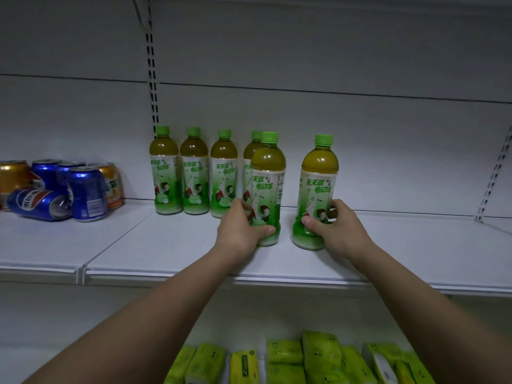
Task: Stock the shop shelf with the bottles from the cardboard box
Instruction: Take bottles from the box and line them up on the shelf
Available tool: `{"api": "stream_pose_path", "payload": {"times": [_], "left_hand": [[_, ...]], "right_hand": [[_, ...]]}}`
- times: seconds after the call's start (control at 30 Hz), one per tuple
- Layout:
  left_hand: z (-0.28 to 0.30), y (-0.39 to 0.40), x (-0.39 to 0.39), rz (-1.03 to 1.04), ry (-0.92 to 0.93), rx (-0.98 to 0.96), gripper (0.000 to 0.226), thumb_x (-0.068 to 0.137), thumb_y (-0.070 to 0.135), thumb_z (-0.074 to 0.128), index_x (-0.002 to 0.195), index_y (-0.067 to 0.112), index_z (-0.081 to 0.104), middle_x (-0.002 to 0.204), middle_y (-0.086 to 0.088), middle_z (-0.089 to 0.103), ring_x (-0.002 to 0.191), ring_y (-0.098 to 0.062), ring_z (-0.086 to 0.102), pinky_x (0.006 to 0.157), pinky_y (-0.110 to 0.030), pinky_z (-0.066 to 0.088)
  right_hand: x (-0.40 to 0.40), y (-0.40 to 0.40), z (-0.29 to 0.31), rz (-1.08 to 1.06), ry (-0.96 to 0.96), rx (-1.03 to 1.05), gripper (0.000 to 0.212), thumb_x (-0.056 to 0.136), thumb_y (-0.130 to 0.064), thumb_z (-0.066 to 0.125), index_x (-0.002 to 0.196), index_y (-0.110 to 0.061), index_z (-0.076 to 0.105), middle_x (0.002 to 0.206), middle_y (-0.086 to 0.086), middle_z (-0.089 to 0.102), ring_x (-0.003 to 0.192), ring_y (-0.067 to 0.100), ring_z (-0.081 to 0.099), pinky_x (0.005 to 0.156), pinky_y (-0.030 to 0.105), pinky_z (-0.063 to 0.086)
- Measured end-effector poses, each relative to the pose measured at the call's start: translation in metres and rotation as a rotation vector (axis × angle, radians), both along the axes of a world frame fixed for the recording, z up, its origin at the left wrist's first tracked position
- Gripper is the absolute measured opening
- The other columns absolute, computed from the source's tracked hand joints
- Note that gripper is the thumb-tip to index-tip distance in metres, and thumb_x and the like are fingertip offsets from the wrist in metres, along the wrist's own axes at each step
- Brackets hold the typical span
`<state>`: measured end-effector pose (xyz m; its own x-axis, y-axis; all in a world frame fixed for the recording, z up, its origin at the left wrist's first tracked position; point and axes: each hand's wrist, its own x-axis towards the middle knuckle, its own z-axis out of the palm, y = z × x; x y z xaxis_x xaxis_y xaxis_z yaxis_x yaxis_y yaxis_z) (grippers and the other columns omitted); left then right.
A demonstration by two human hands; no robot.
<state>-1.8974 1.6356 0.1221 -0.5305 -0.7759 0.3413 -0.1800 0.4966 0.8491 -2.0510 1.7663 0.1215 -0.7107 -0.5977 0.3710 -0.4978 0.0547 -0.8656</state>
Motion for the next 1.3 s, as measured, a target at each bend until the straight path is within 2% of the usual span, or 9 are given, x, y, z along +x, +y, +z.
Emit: {"api": "stream_pose_path", "payload": {"times": [0.07, 0.17, 0.3, 0.47, 0.63, 0.87, 1.03, 1.2, 1.3], "left_hand": [[0.000, -0.001, -0.016, 0.010, -0.015, -0.007, 0.053, 0.068, 0.023, 0.086, 0.103, 0.019, 0.046, 0.094, 0.009, 0.055, 0.095, -0.017, 0.057, 0.081, -0.027, 0.046], [0.003, -0.004, -0.043, 0.038, -0.061, -0.023, 0.055, 0.070, 0.022, 0.084, 0.114, 0.010, 0.053, 0.115, -0.004, 0.063, 0.109, -0.025, 0.060, 0.094, -0.036, 0.049], [0.008, -0.012, -0.072, 0.100, -0.132, -0.079, 0.056, 0.072, 0.024, 0.082, 0.120, 0.007, 0.058, 0.126, -0.009, 0.059, 0.114, -0.027, 0.058, 0.100, -0.040, 0.047], [0.009, -0.020, -0.094, 0.170, -0.188, -0.127, 0.039, 0.075, 0.026, 0.080, 0.106, 0.007, 0.066, 0.109, -0.009, 0.068, 0.101, -0.027, 0.064, 0.085, -0.036, 0.053], [0.005, -0.020, -0.104, 0.257, -0.144, -0.176, 0.038, 0.075, 0.022, 0.081, 0.103, 0.008, 0.059, 0.105, -0.009, 0.067, 0.098, -0.027, 0.063, 0.070, -0.030, 0.040], [0.004, -0.026, -0.112, 0.260, -0.136, -0.220, 0.037, 0.073, 0.021, 0.082, 0.101, 0.010, 0.060, 0.103, -0.008, 0.068, 0.097, -0.027, 0.064, 0.070, -0.031, 0.044], [0.003, -0.027, -0.117, 0.268, -0.136, -0.242, 0.045, 0.075, 0.021, 0.080, 0.110, 0.009, 0.055, 0.110, -0.011, 0.067, 0.104, -0.031, 0.063, 0.081, -0.040, 0.051], [0.002, -0.028, -0.107, 0.112, -0.205, -0.165, 0.032, 0.084, 0.022, 0.071, 0.111, 0.006, 0.062, 0.109, -0.010, 0.068, 0.100, -0.028, 0.064, 0.083, -0.034, 0.050], [0.004, -0.024, -0.094, 0.000, -0.230, -0.144, 0.027, 0.087, 0.029, 0.066, 0.105, 0.008, 0.064, 0.100, -0.006, 0.068, 0.087, -0.023, 0.061, 0.080, -0.031, 0.048]], "right_hand": [[-0.011, -0.009, -0.002, -0.014, 0.000, -0.014, 0.048, 0.080, -0.031, 0.077, 0.120, -0.022, 0.051, 0.091, -0.023, 0.054, 0.083, -0.002, 0.056, 0.064, 0.014, 0.043], [-0.024, -0.025, -0.006, -0.061, 0.028, -0.032, 0.045, 0.081, -0.033, 0.076, 0.117, -0.023, 0.051, 0.087, -0.026, 0.051, 0.080, -0.005, 0.053, 0.062, 0.012, 0.040], [-0.040, -0.043, -0.007, -0.103, 0.050, -0.028, 0.048, 0.081, -0.032, 0.076, 0.121, -0.019, 0.053, 0.090, -0.019, 0.055, 0.089, 0.011, 0.057, 0.068, 0.016, 0.044], [-0.058, -0.058, -0.003, -0.121, 0.058, 0.016, 0.052, 0.080, -0.033, 0.076, 0.123, -0.016, 0.052, 0.103, -0.008, 0.058, 0.095, 0.015, 0.058, 0.081, 0.029, 0.047], [-0.068, -0.066, -0.001, -0.161, 0.081, 0.030, 0.051, 0.080, -0.033, 0.077, 0.121, -0.015, 0.053, 0.102, -0.007, 0.057, 0.094, 0.016, 0.056, 0.080, 0.029, 0.046], [-0.074, -0.076, -0.002, -0.193, 0.060, 0.011, 0.052, 0.080, -0.032, 0.076, 0.123, -0.013, 0.053, 0.119, 0.002, 0.064, 0.096, 0.017, 0.056, 0.082, 0.030, 0.047], [-0.073, -0.079, 0.000, -0.218, 0.076, 0.022, 0.049, 0.082, -0.031, 0.074, 0.122, -0.012, 0.052, 0.122, 0.004, 0.064, 0.095, 0.017, 0.056, 0.078, 0.029, 0.044], [-0.065, -0.068, 0.000, -0.249, 0.105, 0.235, 0.051, 0.086, -0.033, 0.069, 0.124, -0.006, 0.046, 0.124, 0.012, 0.060, 0.103, 0.026, 0.057, 0.076, 0.032, 0.042], [-0.056, -0.054, 0.004, -0.305, 0.160, 0.301, 0.050, 0.090, -0.035, 0.063, 0.124, -0.004, 0.044, 0.122, 0.015, 0.058, 0.092, 0.025, 0.050, 0.071, 0.033, 0.039]]}}
